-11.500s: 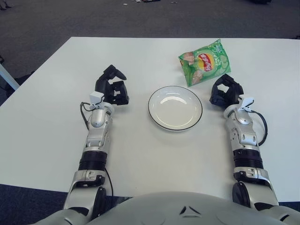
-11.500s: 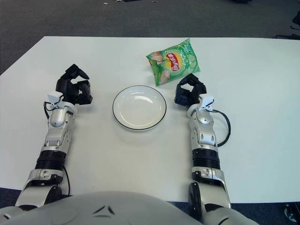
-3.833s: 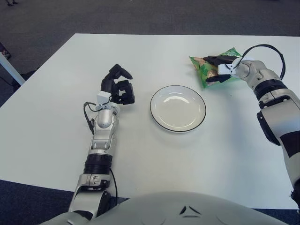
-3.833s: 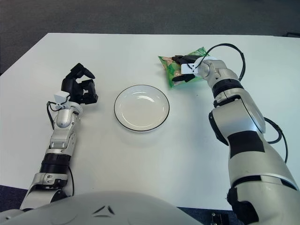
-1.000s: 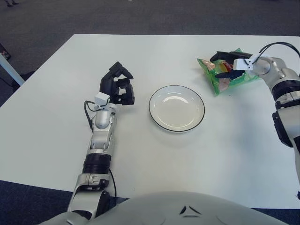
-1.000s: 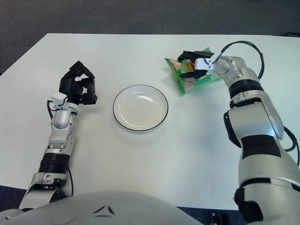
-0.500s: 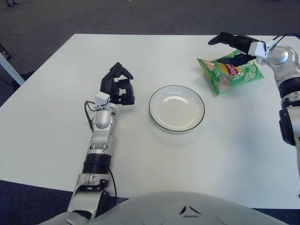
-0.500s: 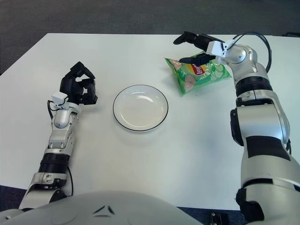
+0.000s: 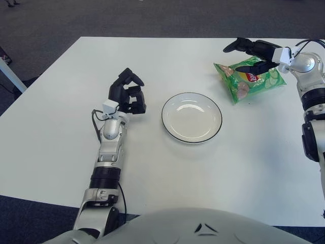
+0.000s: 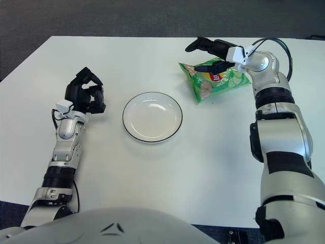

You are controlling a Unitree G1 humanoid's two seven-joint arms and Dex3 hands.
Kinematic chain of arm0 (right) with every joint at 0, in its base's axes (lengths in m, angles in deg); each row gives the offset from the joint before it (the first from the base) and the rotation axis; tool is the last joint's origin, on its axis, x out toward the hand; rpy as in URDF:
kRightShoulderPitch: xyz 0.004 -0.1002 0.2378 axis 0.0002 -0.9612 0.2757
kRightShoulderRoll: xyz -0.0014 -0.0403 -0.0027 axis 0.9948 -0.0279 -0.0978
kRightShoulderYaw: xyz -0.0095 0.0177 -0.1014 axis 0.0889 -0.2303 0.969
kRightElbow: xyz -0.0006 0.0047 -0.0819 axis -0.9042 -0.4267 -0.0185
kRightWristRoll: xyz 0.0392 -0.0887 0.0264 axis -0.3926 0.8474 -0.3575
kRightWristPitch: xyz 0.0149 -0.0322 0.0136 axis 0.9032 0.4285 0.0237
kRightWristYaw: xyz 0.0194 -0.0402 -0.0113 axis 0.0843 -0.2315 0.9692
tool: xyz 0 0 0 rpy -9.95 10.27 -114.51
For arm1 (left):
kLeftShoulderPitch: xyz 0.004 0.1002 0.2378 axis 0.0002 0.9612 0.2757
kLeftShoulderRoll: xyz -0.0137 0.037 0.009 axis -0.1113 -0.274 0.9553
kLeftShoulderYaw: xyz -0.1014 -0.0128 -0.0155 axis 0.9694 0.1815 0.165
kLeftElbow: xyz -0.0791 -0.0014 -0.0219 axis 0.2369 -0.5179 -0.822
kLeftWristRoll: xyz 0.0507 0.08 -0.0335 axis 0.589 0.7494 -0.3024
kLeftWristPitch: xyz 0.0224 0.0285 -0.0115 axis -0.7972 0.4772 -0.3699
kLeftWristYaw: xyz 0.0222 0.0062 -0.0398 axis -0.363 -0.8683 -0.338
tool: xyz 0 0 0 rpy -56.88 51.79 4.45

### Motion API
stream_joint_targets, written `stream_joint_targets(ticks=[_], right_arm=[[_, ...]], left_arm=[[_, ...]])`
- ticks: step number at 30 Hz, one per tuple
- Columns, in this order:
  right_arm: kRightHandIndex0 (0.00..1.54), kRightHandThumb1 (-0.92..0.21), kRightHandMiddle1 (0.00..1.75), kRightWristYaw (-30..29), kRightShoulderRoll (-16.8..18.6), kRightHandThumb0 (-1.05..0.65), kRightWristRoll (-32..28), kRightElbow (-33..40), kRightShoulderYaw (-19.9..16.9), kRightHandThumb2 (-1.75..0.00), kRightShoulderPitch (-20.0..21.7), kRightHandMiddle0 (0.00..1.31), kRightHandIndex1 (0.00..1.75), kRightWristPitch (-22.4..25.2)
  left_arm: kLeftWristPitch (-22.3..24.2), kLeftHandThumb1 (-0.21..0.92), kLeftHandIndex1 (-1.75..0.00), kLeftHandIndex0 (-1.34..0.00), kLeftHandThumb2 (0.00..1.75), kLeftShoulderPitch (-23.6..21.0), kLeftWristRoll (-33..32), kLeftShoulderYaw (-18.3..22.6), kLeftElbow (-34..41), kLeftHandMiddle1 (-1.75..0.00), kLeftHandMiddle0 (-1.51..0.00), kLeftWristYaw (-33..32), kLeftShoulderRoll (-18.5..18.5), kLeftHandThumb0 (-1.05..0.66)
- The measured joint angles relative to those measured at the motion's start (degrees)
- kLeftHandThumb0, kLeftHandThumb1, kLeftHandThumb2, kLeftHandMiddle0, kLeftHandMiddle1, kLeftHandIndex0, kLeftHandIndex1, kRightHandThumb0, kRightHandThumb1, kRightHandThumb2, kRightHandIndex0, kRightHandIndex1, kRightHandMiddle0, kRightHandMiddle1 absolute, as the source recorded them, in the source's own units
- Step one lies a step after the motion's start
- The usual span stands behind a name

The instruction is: Put the snack into the plate.

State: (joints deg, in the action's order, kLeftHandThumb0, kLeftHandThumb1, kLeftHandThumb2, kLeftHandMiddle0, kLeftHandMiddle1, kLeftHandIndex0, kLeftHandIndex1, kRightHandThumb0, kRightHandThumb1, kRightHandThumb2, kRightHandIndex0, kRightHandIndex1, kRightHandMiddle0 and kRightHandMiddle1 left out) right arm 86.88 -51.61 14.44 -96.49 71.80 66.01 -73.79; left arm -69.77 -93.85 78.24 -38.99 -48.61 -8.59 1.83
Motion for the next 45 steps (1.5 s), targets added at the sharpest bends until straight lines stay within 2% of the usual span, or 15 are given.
stream_joint_targets(ticks=[8,14,19,25,39,45], right_arm=[[0.11,-0.91,0.86,0.5,-0.7,-0.95,-1.8,3.6,-2.4,-0.42,0.0,0.00,0.11,2.5],[0.12,-0.89,0.92,-4.1,-1.9,-0.93,0.7,4.8,-2.2,-0.42,0.0,0.00,0.13,3.4],[0.08,-0.85,0.95,-10.0,-2.7,-0.92,4.7,3.4,-0.7,-0.48,0.1,0.00,0.16,4.0],[0.02,-0.83,0.91,-18.6,-3.1,-0.94,12.0,-1.1,3.3,-0.51,0.8,0.00,0.18,5.9],[0.00,-0.86,0.76,-25.0,-3.5,-0.95,16.8,-6.7,7.1,-0.49,3.0,0.00,0.09,7.0],[0.00,-0.91,0.60,-26.6,-3.7,-0.97,18.4,-8.4,8.6,-0.41,3.6,0.00,0.01,8.0]], left_arm=[[-0.1,0.27,-1.75,-0.65,1.37,0.0,0.0,0.0,0.0,-1.75,-1.34,0.0,0.0,-0.50],[-0.1,0.27,-1.75,-0.65,1.37,0.0,0.0,0.0,-0.1,-1.75,-1.34,0.0,0.0,-0.50],[-0.3,0.27,-1.75,-0.65,1.37,0.0,0.0,0.0,-0.1,-1.75,-1.34,0.0,0.0,-0.50],[-0.7,0.29,-1.75,-0.64,1.35,0.0,0.0,0.0,-0.2,-1.75,-1.34,0.3,0.0,-0.49],[-1.9,0.28,-1.75,-0.64,1.36,0.0,0.0,0.1,-0.2,-1.75,-1.35,0.5,0.0,-0.50],[-1.9,0.27,-1.75,-0.65,1.37,0.0,0.0,0.1,-0.1,-1.75,-1.35,0.5,0.0,-0.50]])
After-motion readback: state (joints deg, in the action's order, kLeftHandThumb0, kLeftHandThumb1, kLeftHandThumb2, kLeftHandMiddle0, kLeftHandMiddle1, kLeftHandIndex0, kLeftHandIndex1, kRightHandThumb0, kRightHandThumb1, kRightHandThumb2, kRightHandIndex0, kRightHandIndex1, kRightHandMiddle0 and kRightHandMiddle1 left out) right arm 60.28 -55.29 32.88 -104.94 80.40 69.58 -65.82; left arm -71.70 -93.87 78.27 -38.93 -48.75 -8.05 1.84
